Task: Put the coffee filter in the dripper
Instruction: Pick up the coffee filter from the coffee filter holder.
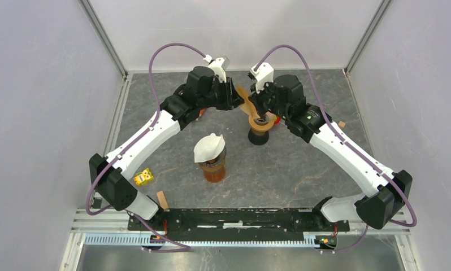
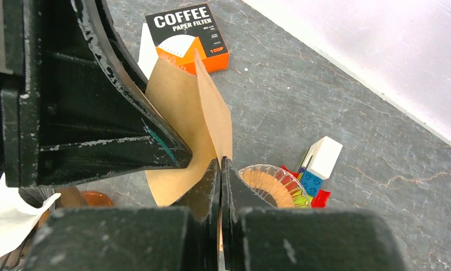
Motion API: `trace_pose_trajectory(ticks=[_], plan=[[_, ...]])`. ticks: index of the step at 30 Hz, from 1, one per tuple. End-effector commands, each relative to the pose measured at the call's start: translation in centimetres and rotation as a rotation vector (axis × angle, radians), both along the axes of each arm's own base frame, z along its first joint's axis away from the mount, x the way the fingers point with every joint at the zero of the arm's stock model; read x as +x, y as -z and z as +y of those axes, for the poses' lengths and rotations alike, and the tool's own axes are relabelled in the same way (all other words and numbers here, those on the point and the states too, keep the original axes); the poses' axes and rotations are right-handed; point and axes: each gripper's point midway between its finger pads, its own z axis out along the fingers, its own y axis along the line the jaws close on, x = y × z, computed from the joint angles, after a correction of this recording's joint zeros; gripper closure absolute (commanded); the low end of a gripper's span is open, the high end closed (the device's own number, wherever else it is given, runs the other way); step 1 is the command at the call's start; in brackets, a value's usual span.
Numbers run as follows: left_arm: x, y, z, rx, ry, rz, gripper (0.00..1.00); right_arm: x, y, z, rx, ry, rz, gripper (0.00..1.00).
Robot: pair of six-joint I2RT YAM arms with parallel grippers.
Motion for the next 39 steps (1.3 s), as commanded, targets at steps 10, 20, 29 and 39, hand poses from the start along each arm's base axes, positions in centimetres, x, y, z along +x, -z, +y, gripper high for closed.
trace_pose_trajectory(ticks=[10, 20, 29, 39], plan=[[-0.3, -1.4, 0.4, 0.055, 0.051, -0.083, 0.98, -0.4, -2.3, 0.5, -0.098, -0.052, -0.18, 1.0], [-0.1, -0.6, 1.7, 0.147, 0.028, -0.088, 0.98, -0.6, -1.8, 0.2, -0.223, 0.011, -0.246, 1.0], [-0.2, 0.4, 1.8, 0.144, 0.006, -0.045, 0.98, -0.1, -2.2, -0.2, -0.229, 0.064, -0.251, 1.0], [-0.3, -0.5, 1.1, 0.089, 0.031, -0.077, 0.98, -0.7, -1.5, 0.7, -0.212, 0.024, -0.228, 0.86]])
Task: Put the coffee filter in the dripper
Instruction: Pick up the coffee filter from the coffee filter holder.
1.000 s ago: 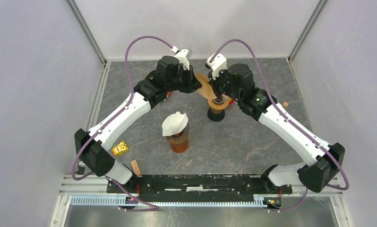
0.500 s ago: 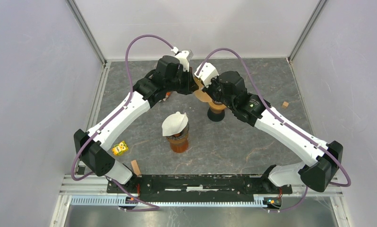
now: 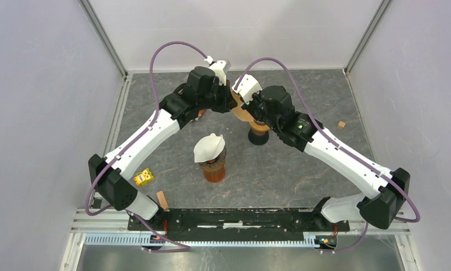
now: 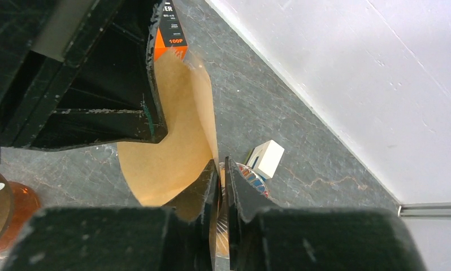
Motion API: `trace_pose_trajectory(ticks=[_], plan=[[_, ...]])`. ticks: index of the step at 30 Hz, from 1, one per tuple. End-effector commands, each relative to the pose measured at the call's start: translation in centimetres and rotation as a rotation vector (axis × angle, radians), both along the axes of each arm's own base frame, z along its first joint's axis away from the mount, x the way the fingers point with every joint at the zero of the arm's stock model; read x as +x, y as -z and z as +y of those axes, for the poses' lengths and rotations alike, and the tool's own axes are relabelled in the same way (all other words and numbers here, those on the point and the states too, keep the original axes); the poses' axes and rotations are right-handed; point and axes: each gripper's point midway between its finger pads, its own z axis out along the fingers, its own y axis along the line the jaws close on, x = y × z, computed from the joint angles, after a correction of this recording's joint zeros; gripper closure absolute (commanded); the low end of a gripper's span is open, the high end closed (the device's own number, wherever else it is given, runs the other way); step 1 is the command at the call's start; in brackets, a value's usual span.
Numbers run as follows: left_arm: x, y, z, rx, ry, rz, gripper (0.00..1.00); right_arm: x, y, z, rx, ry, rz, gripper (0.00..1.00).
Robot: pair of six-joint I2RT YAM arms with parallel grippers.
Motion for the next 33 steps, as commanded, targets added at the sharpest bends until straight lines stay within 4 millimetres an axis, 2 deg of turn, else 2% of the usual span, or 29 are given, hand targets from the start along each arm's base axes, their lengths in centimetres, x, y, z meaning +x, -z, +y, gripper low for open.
trace_pose_trajectory(ticks=[1, 5, 8, 15, 23, 27, 33], plan=[[0.1, -2.1, -0.8, -0.061, 0.032, -0.074, 0.98, -0.1, -1.5, 0.6, 0.055, -0.012, -0.026, 0.8], [-0.1, -2.7, -1.2, -0.087, 0.046, -0.082, 0.98, -0.1, -1.0, 0.8, 0.058, -0.013, -0.011, 0.68], [-0.3, -3.1, -1.4, -0.107, 0.054, -0.082, 0.98, 0.0, -0.3, 1.0, 0.055, -0.014, 0.003, 0.63], [-0.8, -3.5, -1.8, -0.14, 0.082, -0.082, 0.98, 0.2, 1.5, 1.3, 0.04, -0.009, 0.033, 0.58], [-1.2, -3.7, -2.1, -0.163, 0.107, -0.078, 0.98, 0.3, 1.3, 1.4, 0.062, -0.003, 0.039, 0.56], [-1.8, -3.9, -2.3, -0.178, 0.133, -0.079, 0.98, 0.7, 0.8, 0.8, 0.069, 0.023, 0.029, 0.61], [-2.4, -5.3, -2.7, -0.202, 0.188, -0.104, 0.97, 0.6, -0.6, -0.5, 0.101, 0.027, 0.023, 0.85]])
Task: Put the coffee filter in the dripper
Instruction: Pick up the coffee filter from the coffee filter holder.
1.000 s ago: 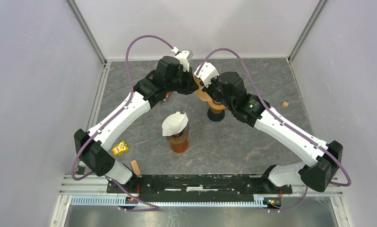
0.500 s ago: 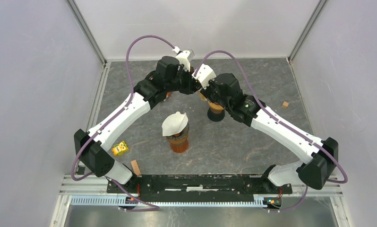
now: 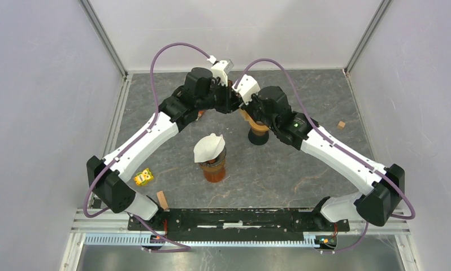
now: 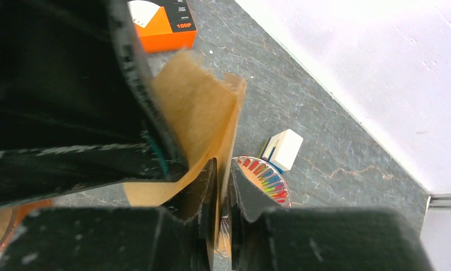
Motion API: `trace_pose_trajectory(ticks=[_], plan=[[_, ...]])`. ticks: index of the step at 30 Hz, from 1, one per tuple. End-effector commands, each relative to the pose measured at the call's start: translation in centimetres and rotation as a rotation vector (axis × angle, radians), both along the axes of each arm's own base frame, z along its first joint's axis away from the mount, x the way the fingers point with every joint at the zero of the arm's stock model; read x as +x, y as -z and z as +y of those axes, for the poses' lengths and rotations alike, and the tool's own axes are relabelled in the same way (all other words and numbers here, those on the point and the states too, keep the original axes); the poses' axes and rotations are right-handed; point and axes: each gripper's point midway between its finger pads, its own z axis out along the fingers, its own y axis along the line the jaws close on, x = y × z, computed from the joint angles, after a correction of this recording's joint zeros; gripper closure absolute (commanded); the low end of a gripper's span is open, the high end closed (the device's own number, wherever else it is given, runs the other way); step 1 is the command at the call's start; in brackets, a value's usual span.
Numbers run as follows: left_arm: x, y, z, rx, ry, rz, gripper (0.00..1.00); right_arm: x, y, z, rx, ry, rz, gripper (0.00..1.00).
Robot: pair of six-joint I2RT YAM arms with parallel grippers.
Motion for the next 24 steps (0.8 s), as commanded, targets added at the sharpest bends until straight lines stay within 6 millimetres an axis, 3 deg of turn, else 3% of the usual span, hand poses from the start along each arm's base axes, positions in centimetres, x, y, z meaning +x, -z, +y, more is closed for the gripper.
trace_pose_trajectory(ticks=[1, 5, 14, 16, 20, 24], plan=[[-1.5, -3.9, -0.7, -0.094, 0.075, -0.06, 0.98, 0.0, -3.6, -1.1, 0.088, 0.01, -0.05, 0.88], [-2.2, -4.2, -1.5, -0.117, 0.13, -0.042, 0.98, -0.6, -4.2, -2.1, 0.076, -0.008, -0.05, 0.93], [-2.5, -2.6, -4.0, -0.17, 0.22, 0.069, 0.98, -1.9, -5.6, -4.4, 0.041, -0.003, -0.078, 0.97], [-2.0, -2.9, -4.4, -0.194, 0.212, 0.069, 0.89, -2.0, -5.5, -4.5, 0.055, 0.002, -0.074, 0.98], [-0.5, -3.2, -5.0, -0.207, 0.174, 0.054, 0.62, -2.0, -4.4, -3.9, 0.087, 0.003, -0.034, 1.0], [0.2, -4.1, -4.8, -0.177, 0.165, -0.006, 0.52, -1.2, -4.0, -4.1, 0.091, 0.052, -0.027, 1.0]])
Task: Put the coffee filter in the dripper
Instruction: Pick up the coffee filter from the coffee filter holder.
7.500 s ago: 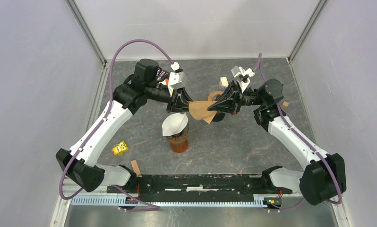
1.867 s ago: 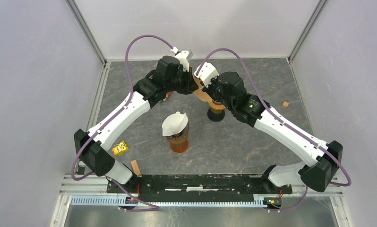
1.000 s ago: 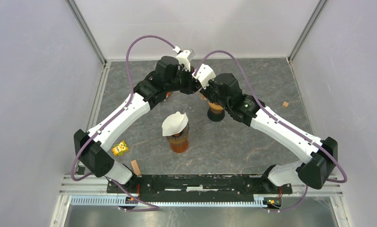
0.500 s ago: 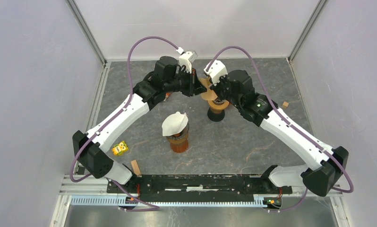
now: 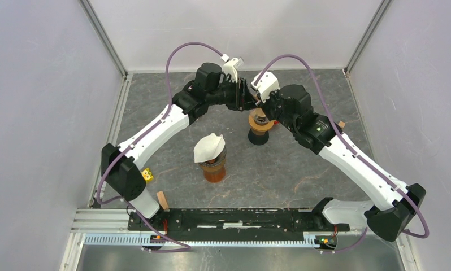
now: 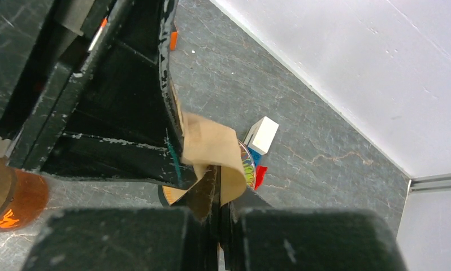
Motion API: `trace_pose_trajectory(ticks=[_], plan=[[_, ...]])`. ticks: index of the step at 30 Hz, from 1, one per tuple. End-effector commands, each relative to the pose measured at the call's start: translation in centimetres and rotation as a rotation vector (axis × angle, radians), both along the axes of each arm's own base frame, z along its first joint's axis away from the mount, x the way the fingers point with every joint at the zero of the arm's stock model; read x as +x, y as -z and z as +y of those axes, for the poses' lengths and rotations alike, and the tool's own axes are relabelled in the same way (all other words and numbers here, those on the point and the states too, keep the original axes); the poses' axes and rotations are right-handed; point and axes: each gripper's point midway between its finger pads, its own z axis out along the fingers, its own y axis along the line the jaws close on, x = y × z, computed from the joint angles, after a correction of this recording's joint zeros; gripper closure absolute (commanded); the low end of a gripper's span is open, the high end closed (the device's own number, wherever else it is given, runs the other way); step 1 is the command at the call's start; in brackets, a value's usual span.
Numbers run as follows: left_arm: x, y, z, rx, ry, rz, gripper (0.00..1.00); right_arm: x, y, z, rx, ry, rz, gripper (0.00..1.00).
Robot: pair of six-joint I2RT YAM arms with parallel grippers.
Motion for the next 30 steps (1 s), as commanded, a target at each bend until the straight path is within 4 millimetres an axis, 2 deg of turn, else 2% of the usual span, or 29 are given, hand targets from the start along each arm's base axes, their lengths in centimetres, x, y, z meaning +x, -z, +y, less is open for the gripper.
trace_pose_trajectory(ticks=[1, 6, 11, 21, 27, 30], plan=[[0.8, -4.5, -0.2, -0.057, -0.014, -0.126, 0.48, 0.9, -0.3, -0.1, 0.043, 0.057, -0.007, 1.0], [0.2, -4.7, 0.3, -0.047, 0.004, -0.172, 0.35, 2.1, 0.4, -0.7, 0.056, 0.121, 0.008, 1.0], [-0.8, -4.4, 0.7, -0.058, 0.026, -0.185, 0.29, 3.1, 0.5, -1.1, 0.111, 0.153, 0.038, 1.0], [1.6, -3.2, 1.0, 0.04, -0.1, -0.212, 0.28, 3.7, 1.4, 0.0, 0.26, 0.164, 0.145, 1.0], [0.8, -2.7, -0.3, 0.075, -0.08, -0.242, 0.26, 3.9, 2.2, 0.4, 0.302, 0.182, 0.19, 1.0], [1.0, -2.1, -0.2, 0.128, -0.1, -0.271, 0.26, 3.9, 2.4, 0.3, 0.321, 0.186, 0.203, 1.0]])
